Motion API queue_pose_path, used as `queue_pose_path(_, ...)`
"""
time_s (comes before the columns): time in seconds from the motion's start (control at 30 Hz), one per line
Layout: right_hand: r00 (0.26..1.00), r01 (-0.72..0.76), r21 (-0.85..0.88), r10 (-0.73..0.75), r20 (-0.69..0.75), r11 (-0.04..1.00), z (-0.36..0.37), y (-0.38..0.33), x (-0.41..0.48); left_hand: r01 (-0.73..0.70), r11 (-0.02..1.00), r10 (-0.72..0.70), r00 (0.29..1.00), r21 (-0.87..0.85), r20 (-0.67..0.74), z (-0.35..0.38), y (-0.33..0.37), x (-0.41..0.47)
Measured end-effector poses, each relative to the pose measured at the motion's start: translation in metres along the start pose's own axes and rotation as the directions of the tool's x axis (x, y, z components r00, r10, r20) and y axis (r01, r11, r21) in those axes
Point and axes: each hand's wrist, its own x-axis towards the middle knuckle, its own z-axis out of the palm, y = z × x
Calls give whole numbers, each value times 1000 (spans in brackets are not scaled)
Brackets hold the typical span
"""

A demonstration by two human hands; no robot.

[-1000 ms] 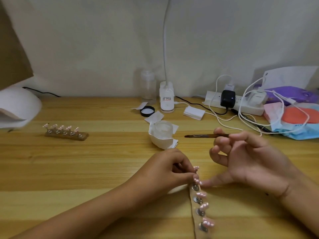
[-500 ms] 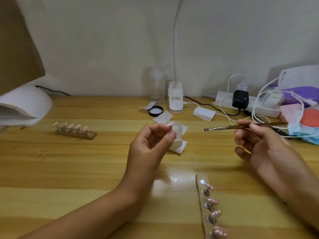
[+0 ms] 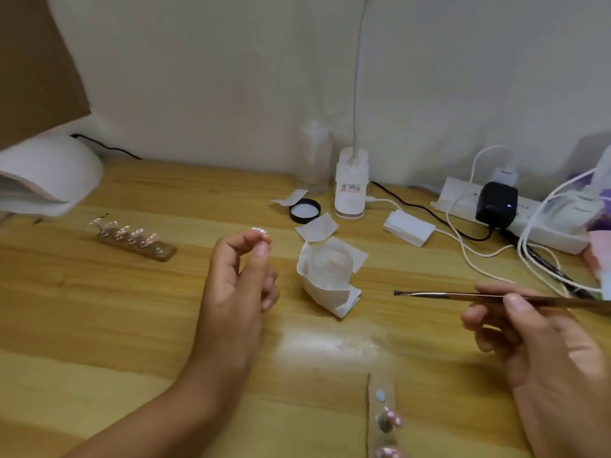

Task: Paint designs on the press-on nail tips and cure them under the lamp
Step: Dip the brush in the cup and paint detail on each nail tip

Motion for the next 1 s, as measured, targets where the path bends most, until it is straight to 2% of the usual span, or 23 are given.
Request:
queue_pose_path(0.13, 999, 42, -81, -42, 1, 996, 3, -5, -4, 71, 997, -72, 996, -40, -43, 3, -3, -4)
queue_pose_path(0.3, 984, 179, -172, -172, 54, 969, 10, -22, -11, 185, 969, -206, 970, -161, -126, 2, -2, -6)
queue_pose_path(0.43, 951, 307, -300, -277, 139, 903, 27, -42, -3, 179, 939, -226, 965, -292, -133, 8, 1, -6)
queue_pose_path(0.5, 943, 331, -289, -313, 108, 898, 37, -39, 2, 180, 932, -226, 967, -315, -117, 8, 3, -6)
queue_pose_path(0.63, 938, 293, -186, -319, -134, 938, 50, -11, 4, 189, 936, -226, 969, -298, -96, 1, 5, 0)
queue_pose_path(0.73, 950, 262, -209, -290, -115, 942, 50, -2, 6, 229, 937, -263, 960, -265, -100, -3, 0, 8)
queue_pose_path(1.0, 969, 229, -145, -240, -62, 962, 50, -1, 10, 390, 901, -393, 919, -189, 24, -8, -10, 3)
